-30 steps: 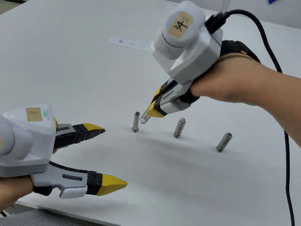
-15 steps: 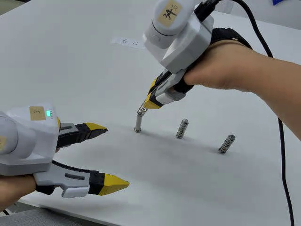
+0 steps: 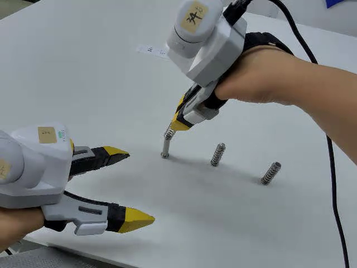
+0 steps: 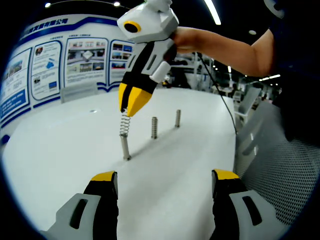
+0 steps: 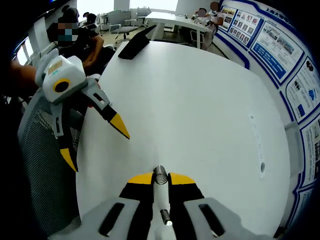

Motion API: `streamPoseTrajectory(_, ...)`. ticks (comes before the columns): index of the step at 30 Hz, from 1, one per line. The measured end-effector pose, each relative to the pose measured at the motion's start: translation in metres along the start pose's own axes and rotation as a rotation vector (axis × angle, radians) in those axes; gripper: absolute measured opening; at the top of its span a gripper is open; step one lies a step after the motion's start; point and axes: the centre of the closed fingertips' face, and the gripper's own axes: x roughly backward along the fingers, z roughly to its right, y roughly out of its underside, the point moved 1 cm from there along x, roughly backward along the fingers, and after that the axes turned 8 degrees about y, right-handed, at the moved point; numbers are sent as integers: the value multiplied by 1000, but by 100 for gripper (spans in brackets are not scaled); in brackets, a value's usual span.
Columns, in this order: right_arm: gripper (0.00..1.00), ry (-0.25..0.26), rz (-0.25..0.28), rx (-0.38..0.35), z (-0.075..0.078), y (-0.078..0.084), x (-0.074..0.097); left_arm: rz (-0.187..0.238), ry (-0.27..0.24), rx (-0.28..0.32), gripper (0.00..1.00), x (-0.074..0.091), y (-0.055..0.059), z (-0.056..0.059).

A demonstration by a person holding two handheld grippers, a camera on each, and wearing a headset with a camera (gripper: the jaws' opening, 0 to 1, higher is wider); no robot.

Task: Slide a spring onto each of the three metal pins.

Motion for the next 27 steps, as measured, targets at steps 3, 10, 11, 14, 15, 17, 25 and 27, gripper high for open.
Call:
streamPoseTrajectory(3, 12, -11, -16, 5, 3, -1, -4, -1, 0, 0, 78, 0, 0, 0)
streamPoseTrajectory(10, 12, -29, -43, 22, 1, -4, -9, -6, 1, 1, 78, 0, 1, 0)
streamPoseTrajectory(11, 12, -33, -47, 23, 0, -4, -10, -6, 1, 1, 78, 0, 1, 0)
streamPoseTrajectory(14, 12, -39, -57, 26, 0, -4, -14, -7, 1, 1, 78, 0, 1, 0)
streamPoseTrajectory(15, 12, -41, -60, 27, 0, -4, -16, -6, 1, 2, 78, 0, 1, 0)
streamPoseTrajectory(17, 12, -45, -65, 24, 0, -4, -19, -5, 1, 3, 78, 0, 1, 0)
streamPoseTrajectory(25, 12, -57, -80, 13, -6, 1, -29, -4, 2, 4, 78, 0, 1, 0)
streamPoseTrajectory(27, 12, -59, -82, 9, -7, 3, -33, -5, 2, 4, 78, 0, 2, 0)
